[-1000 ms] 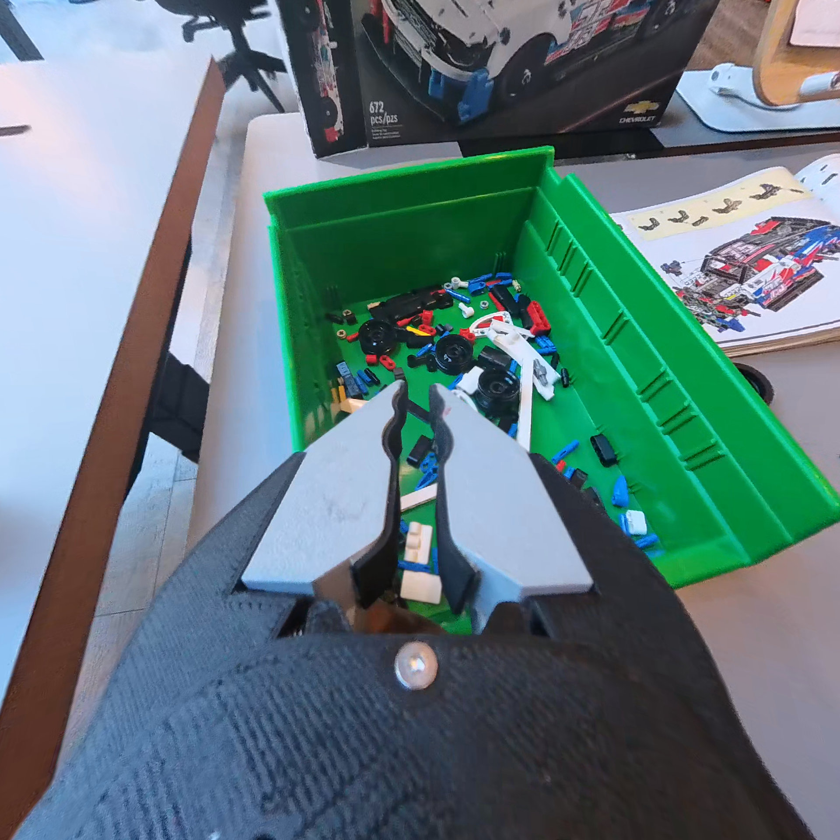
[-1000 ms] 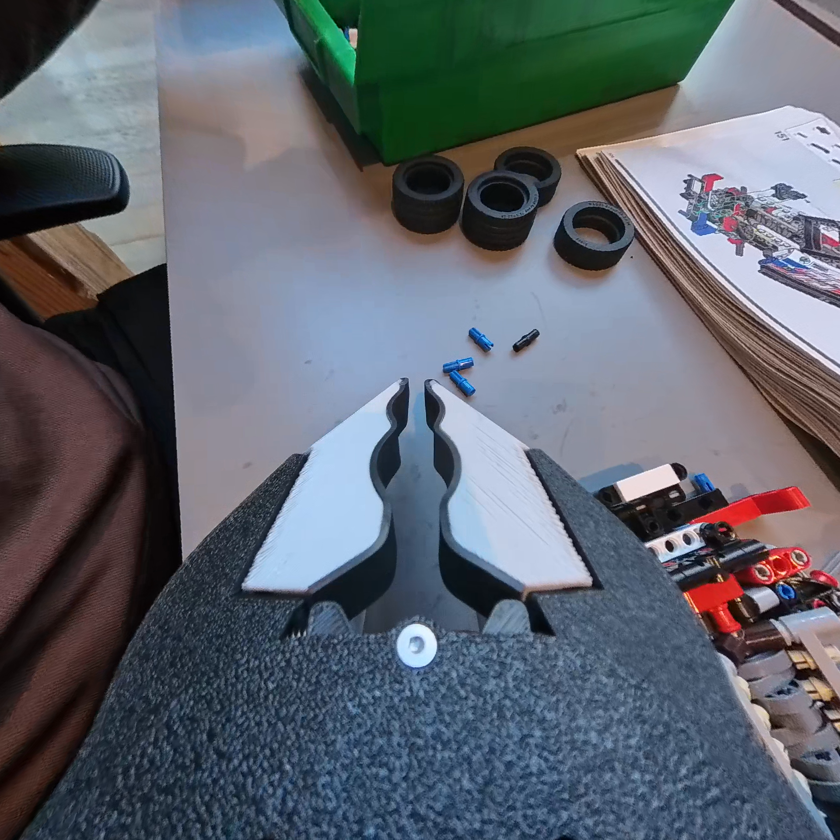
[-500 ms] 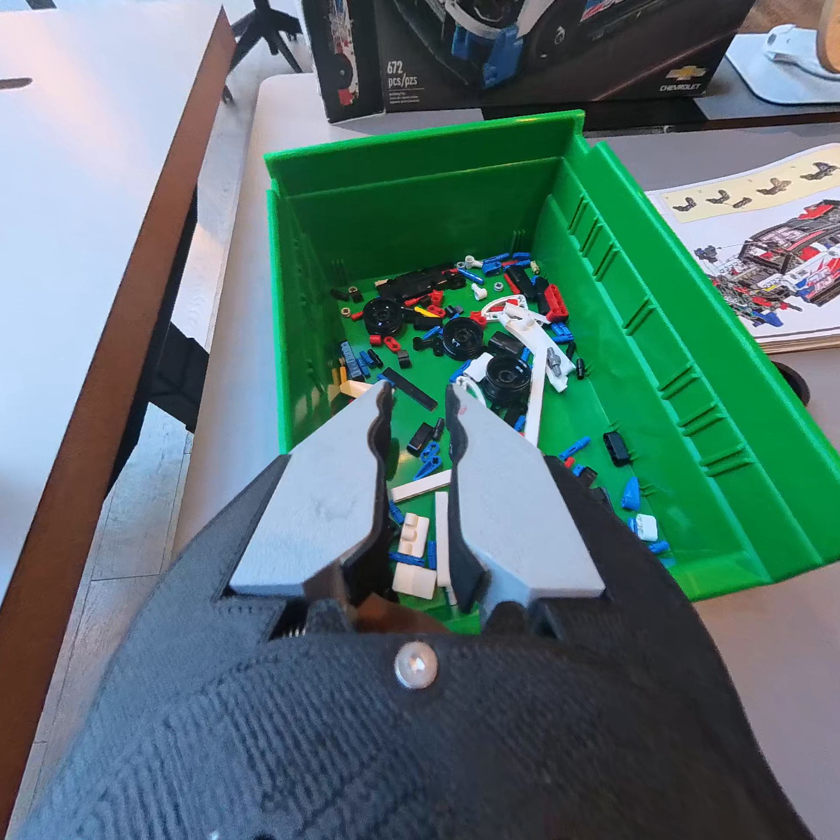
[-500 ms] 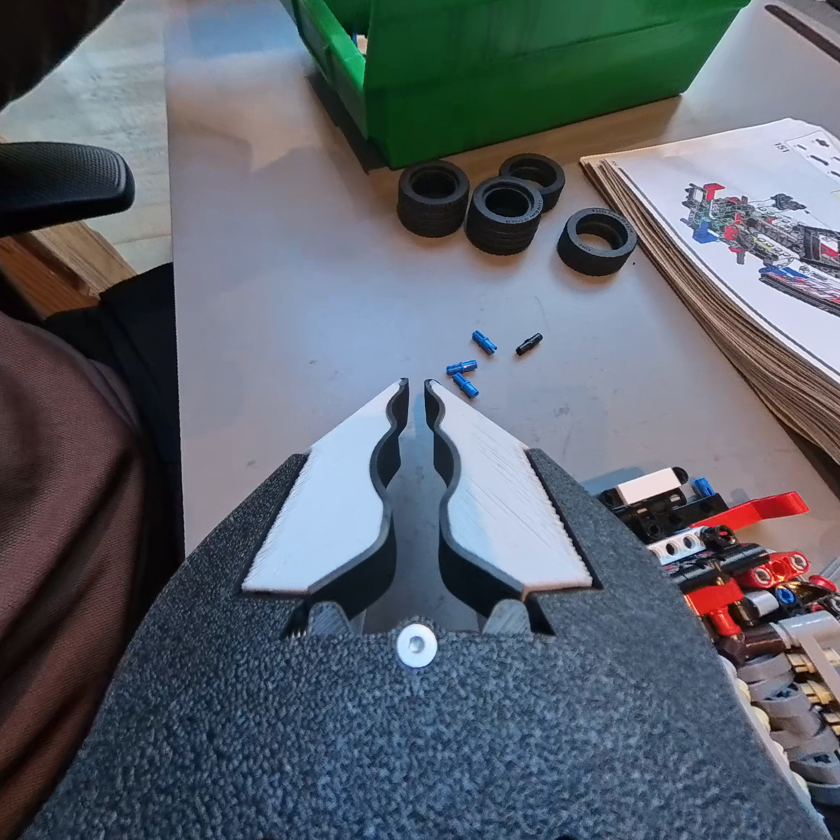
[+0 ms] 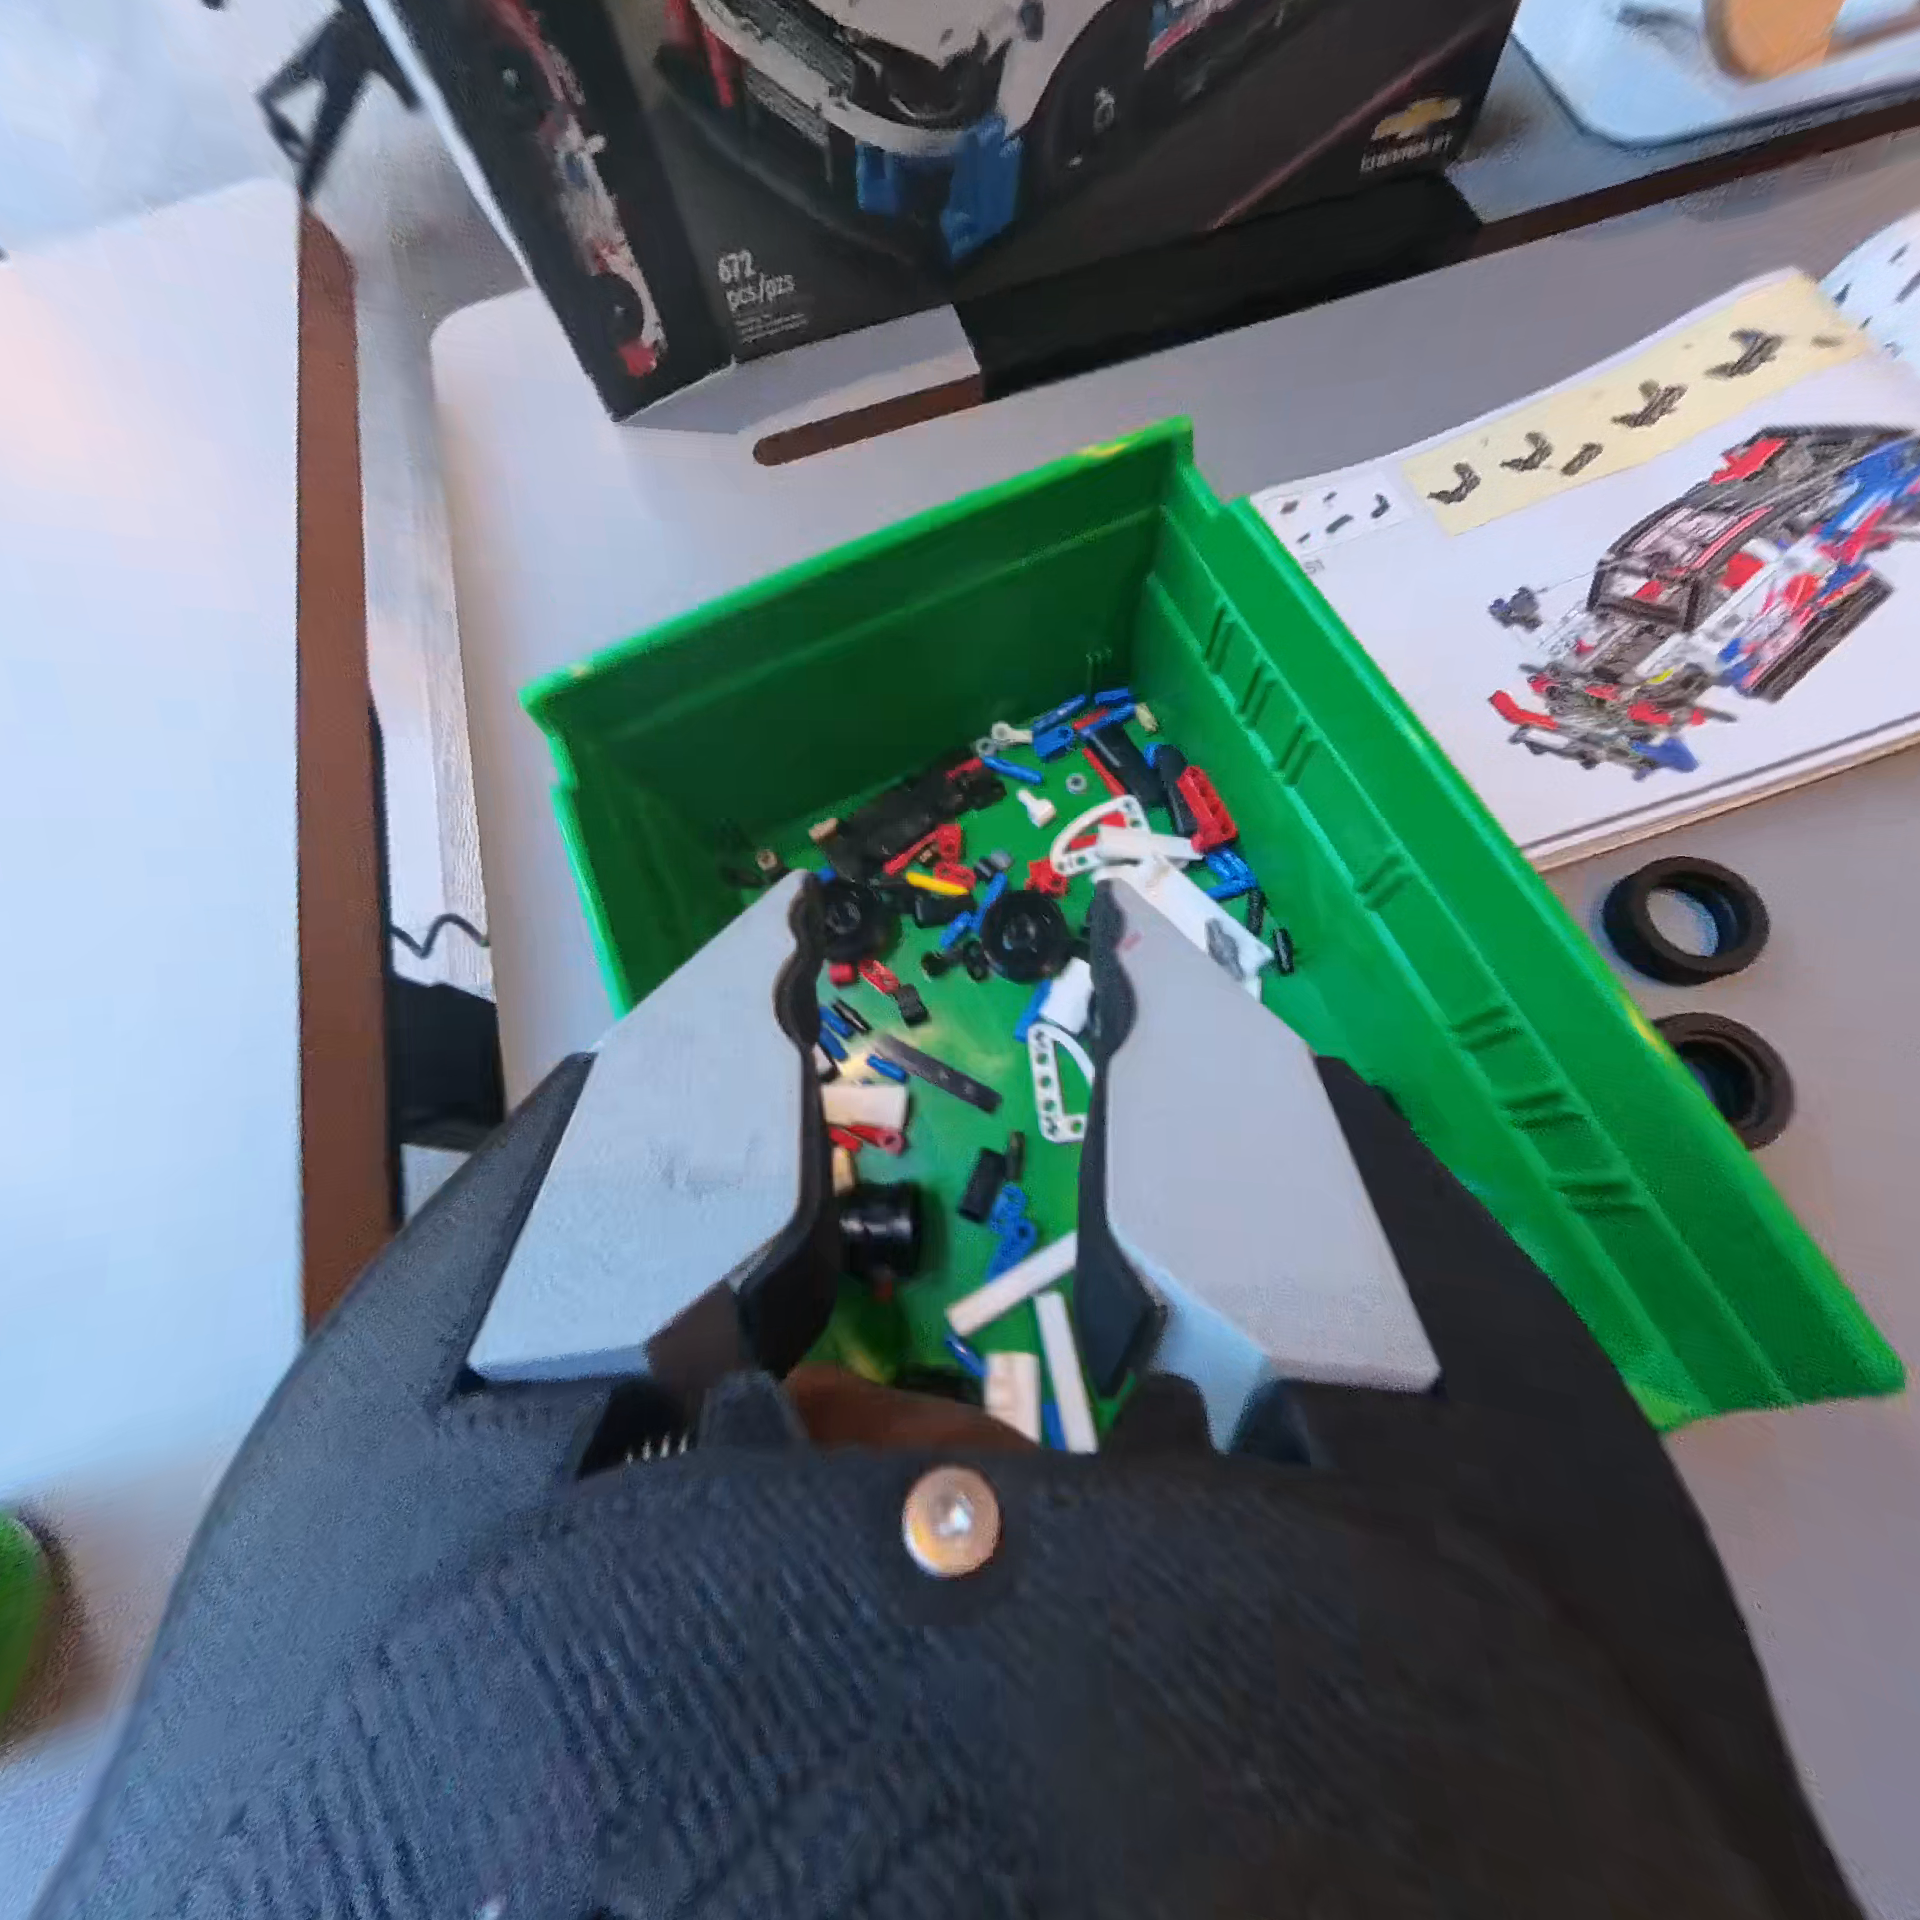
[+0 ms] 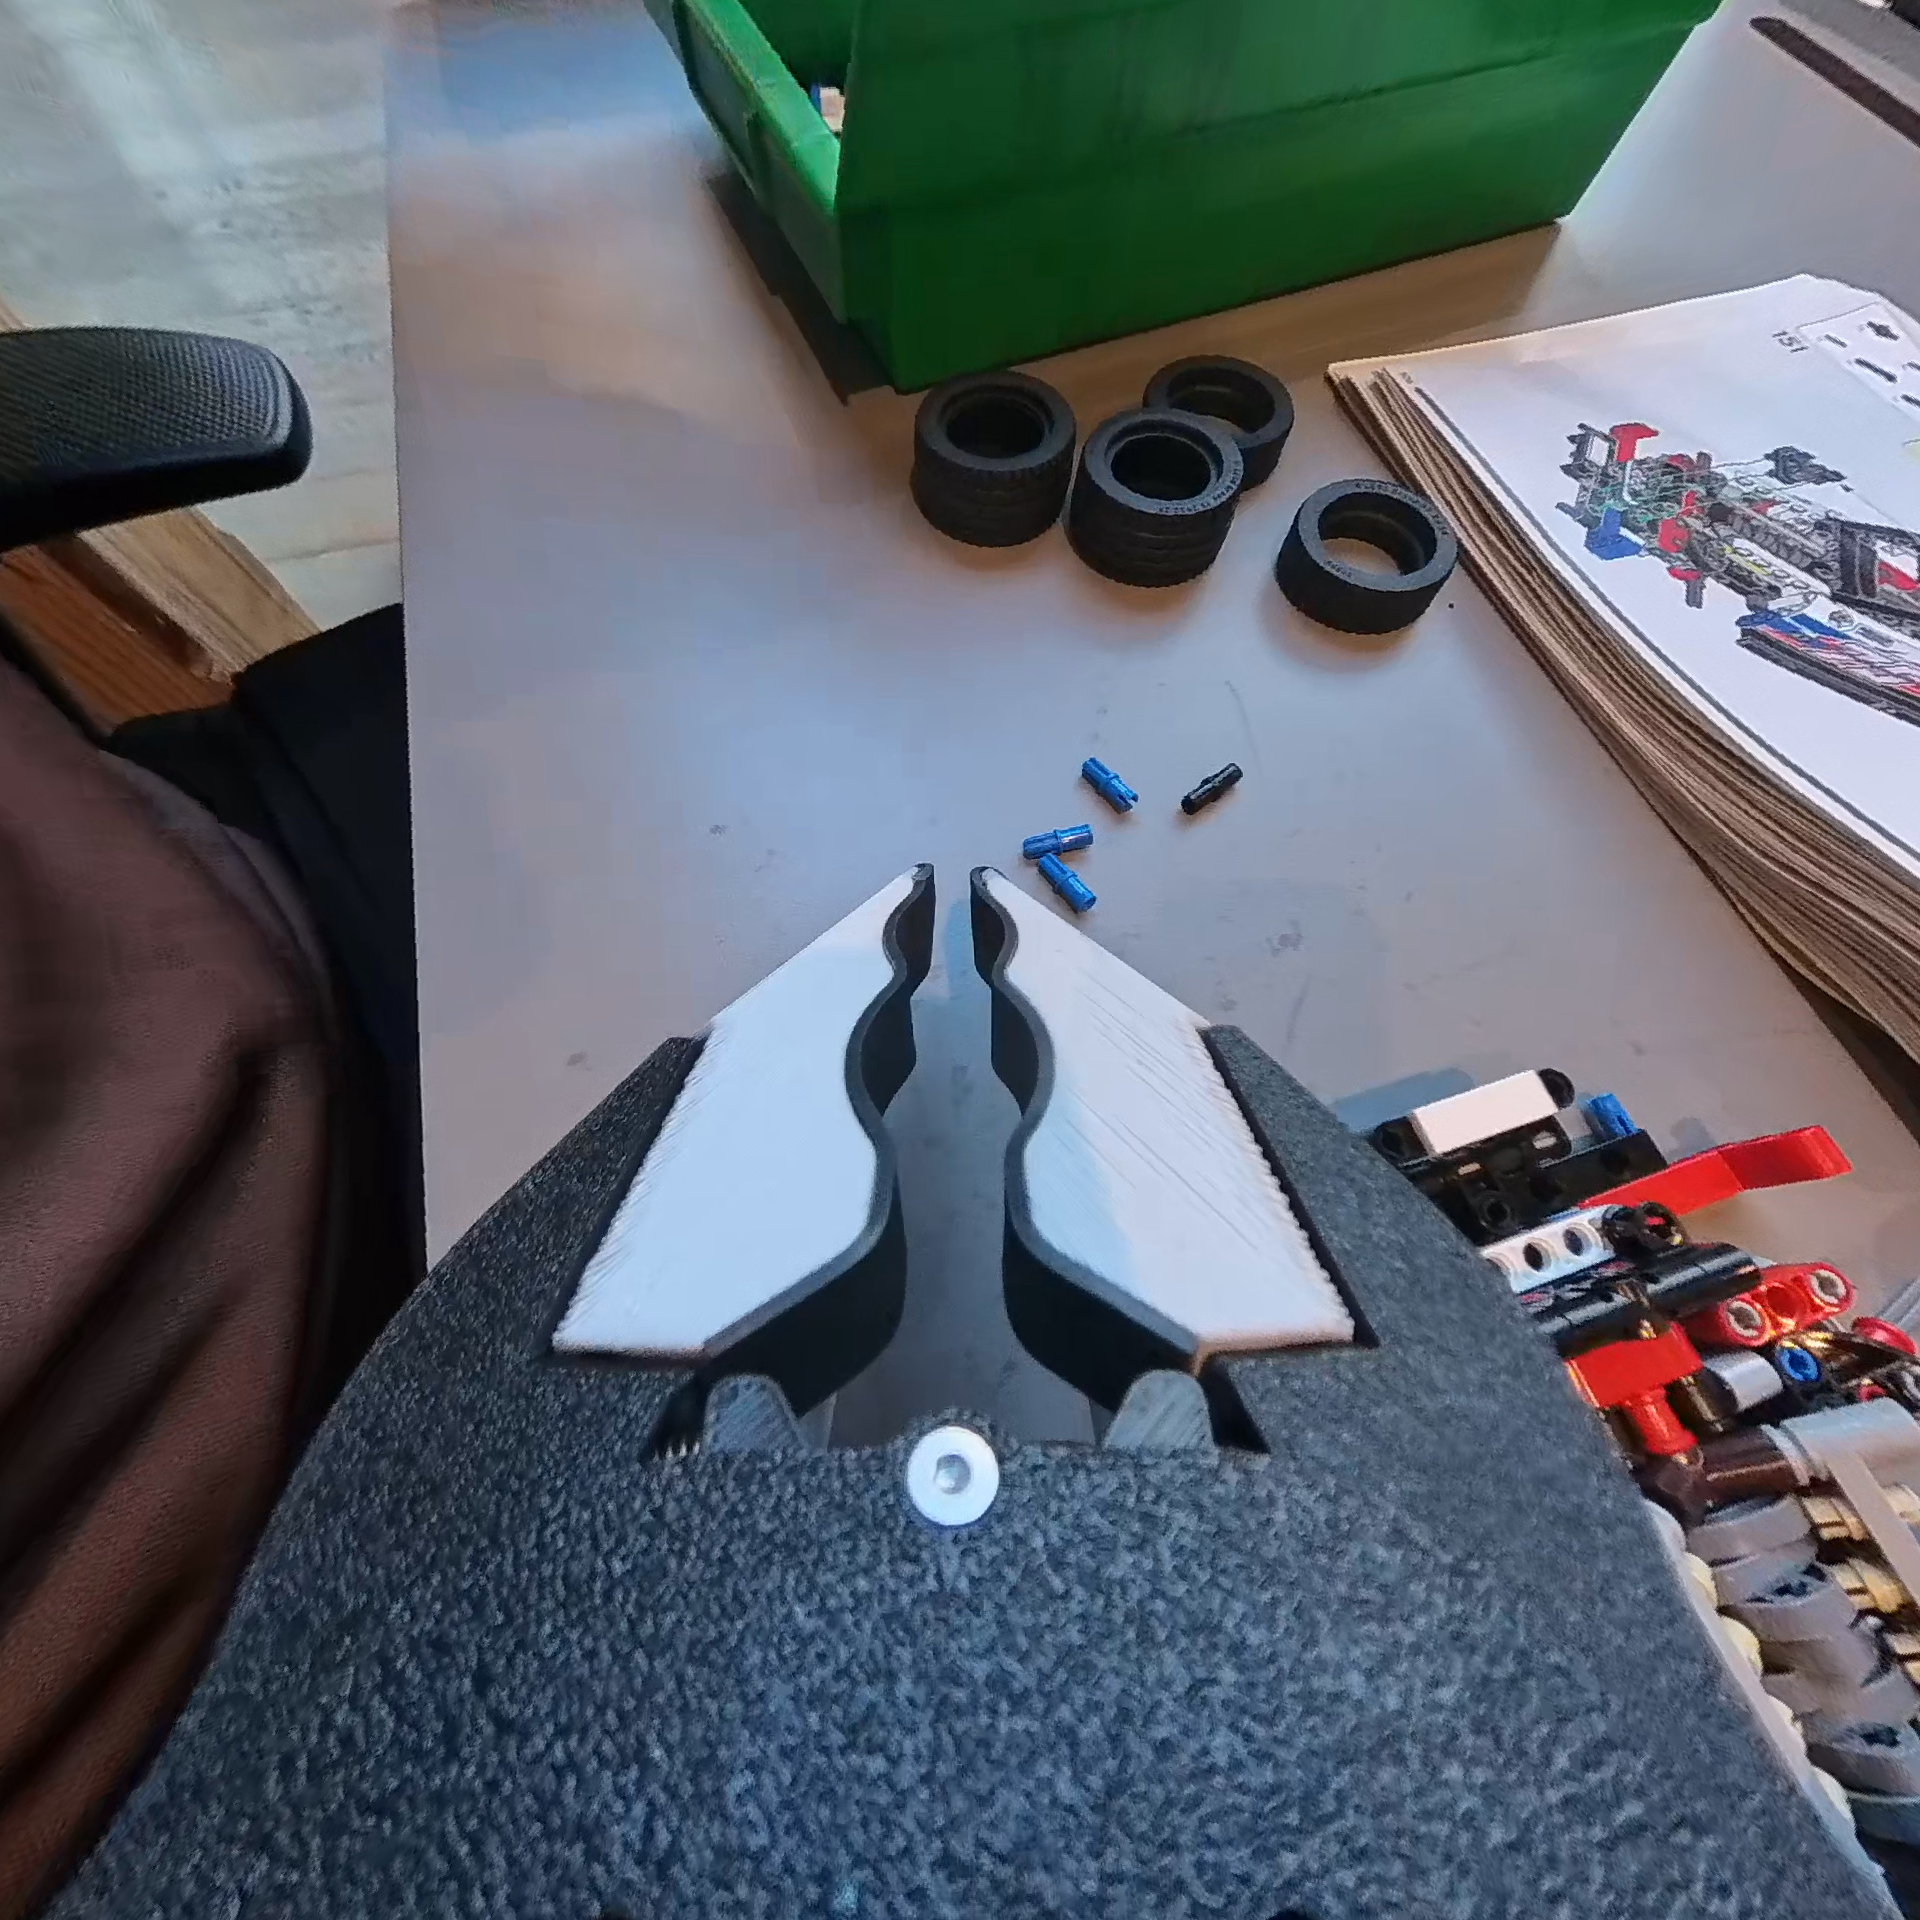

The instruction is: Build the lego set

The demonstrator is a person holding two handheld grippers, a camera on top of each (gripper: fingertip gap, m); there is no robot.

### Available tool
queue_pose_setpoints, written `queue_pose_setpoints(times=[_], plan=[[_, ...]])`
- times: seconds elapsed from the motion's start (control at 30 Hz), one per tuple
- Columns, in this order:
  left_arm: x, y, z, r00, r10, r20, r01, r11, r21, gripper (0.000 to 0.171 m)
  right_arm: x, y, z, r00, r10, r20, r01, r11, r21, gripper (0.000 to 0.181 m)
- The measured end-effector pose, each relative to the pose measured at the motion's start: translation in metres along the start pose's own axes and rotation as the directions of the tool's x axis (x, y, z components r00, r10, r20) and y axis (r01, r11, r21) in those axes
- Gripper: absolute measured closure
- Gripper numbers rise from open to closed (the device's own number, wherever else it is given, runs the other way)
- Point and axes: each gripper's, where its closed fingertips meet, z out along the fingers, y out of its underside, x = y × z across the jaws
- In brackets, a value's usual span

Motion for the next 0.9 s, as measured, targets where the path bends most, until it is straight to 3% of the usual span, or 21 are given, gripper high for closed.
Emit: queue_pose_setpoints(times=[0.07,0.17,0.27,0.37,0.53,0.6,0.77,0.9], plan=[[-0.008,-0.004,0.019,0.996,0.067,-0.055,-0.074,0.987,-0.140,0.116,-0.001,0.000,0.000,1.000,-0.008,-0.001,0.008,1.000,0.001,0.175],[-0.030,0.011,0.055,0.987,0.156,-0.039,-0.160,0.919,-0.361,0.110,-0.001,0.000,0.000,1.000,-0.017,-0.004,0.017,1.000,-0.001,0.175],[-0.041,0.046,0.084,0.984,0.166,-0.065,-0.174,0.812,-0.558,0.113,-0.002,0.000,0.000,1.000,-0.028,-0.007,0.028,1.000,0.004,0.175],[-0.039,0.080,0.092,0.984,0.145,-0.107,-0.178,0.693,-0.699,0.124,-0.004,-0.001,-0.001,0.999,-0.039,-0.006,0.039,0.999,0.010,0.175],[-0.026,0.100,0.093,0.968,0.187,-0.166,-0.248,0.631,-0.735,0.122,-0.006,-0.002,-0.002,0.999,-0.044,0.005,0.044,0.999,0.016,0.175],[-0.007,0.100,0.094,0.961,0.136,-0.241,-0.270,0.658,-0.703,0.123,-0.006,-0.002,-0.002,0.999,-0.042,0.007,0.042,0.999,0.018,0.175],[0.002,0.074,0.083,0.956,0.159,-0.246,-0.279,0.747,-0.603,0.124,-0.005,-0.003,-0.004,0.999,-0.054,-0.011,0.054,0.998,0.030,0.175],[0.016,0.073,0.056,0.924,0.191,-0.330,-0.358,0.736,-0.575,0.120,-0.006,-0.001,-0.002,0.998,-0.061,-0.014,0.061,0.998,0.016,0.175]])
